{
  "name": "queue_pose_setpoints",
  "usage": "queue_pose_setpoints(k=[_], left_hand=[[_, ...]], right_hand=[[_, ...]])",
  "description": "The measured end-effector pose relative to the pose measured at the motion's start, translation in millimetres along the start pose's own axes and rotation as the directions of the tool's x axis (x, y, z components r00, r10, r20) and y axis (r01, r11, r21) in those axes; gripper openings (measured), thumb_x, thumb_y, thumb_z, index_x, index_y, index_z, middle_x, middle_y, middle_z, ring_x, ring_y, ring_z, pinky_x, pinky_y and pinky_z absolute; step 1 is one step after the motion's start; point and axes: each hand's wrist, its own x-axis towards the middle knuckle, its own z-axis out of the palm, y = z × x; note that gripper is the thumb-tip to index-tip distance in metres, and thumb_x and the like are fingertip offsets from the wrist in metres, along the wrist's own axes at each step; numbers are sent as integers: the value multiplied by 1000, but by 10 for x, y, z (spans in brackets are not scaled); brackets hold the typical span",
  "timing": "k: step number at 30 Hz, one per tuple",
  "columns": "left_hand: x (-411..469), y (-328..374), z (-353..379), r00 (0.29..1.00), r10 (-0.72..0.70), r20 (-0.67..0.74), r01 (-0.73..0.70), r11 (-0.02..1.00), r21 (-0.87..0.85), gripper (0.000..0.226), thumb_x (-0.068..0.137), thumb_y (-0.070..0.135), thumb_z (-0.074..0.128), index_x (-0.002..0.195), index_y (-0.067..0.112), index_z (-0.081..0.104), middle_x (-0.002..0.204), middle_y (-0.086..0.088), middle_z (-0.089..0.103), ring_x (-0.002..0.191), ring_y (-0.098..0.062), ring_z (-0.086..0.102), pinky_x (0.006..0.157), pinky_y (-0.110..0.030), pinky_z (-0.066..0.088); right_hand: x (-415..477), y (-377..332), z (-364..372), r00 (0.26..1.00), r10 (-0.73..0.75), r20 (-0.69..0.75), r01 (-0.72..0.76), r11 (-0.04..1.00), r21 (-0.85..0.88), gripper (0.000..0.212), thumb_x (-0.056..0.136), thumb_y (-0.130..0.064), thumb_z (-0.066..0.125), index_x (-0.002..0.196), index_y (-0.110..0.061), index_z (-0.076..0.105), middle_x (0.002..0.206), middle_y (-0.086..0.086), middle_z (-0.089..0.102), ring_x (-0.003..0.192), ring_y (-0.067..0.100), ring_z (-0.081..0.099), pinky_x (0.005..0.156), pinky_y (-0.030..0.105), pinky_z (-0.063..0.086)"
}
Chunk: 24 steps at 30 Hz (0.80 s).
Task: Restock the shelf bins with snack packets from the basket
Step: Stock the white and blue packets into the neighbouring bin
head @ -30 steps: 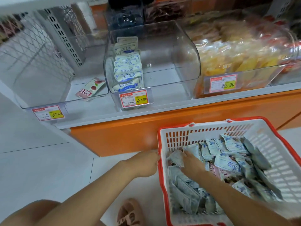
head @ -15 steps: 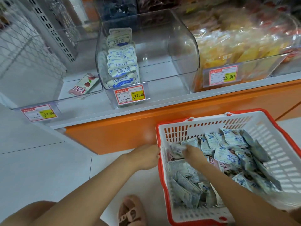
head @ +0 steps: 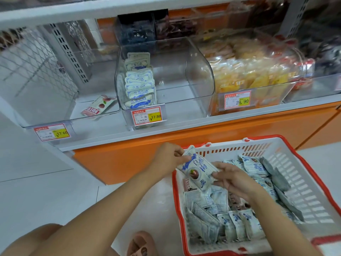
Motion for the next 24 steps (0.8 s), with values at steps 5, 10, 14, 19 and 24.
queue_pose_setpoints(k=[5, 10, 14, 19, 24], left_hand=[[-105, 453, -437, 987, 89, -132, -114, 975, -193, 15, 77, 20, 78, 68, 22, 66, 66, 5, 66, 63, -5, 60, 55, -16, 45], [-132, 633, -849, 890, 241, -388, -307, 945, -116, 17, 87, 24, 67, 77, 10, 69, 70, -6, 66, 59, -12, 54, 60, -24, 45], [6, 509, -1035, 773, 417, -478, -287, 902, 323, 26, 99, 24, 46, 112, 11, 64, 105, -4, 65, 99, -16, 57, 86, -31, 45], [216, 324, -1093, 856, 392, -336, -102, 767, 634, 49, 98, 36, 43, 142, 15, 39, 141, -3, 47, 130, -22, 39, 104, -35, 34], [252, 249, -1280, 783, 467, -411, -166, 794, 585, 46, 99, 35, 43, 138, 13, 47, 141, -9, 50, 136, -23, 36, 114, -27, 17]], right_hand=[[-249, -663, 475, 973, -226, 43, 216, 834, -508, 28, 75, -22, 72, 100, -11, 71, 95, 7, 74, 83, 22, 70, 76, 34, 54], [-329, -1264, 950, 917, -384, 105, 356, 673, -648, 8, 82, -24, 70, 88, -20, 74, 77, -4, 74, 67, 10, 68, 61, 21, 49], [-208, -1694, 994, 858, -513, -35, 426, 747, -510, 14, 85, -22, 67, 95, -14, 73, 88, 4, 75, 75, 13, 72, 64, 24, 55], [234, -2229, 1042, 723, -663, -195, 423, 647, -634, 10, 83, -13, 72, 92, -13, 70, 80, -4, 71, 53, -4, 61, 49, 13, 46], [1103, -2564, 1141, 723, -647, -241, 168, 504, -847, 25, 74, -26, 80, 92, -11, 71, 97, 9, 72, 86, 23, 67, 82, 37, 55]])
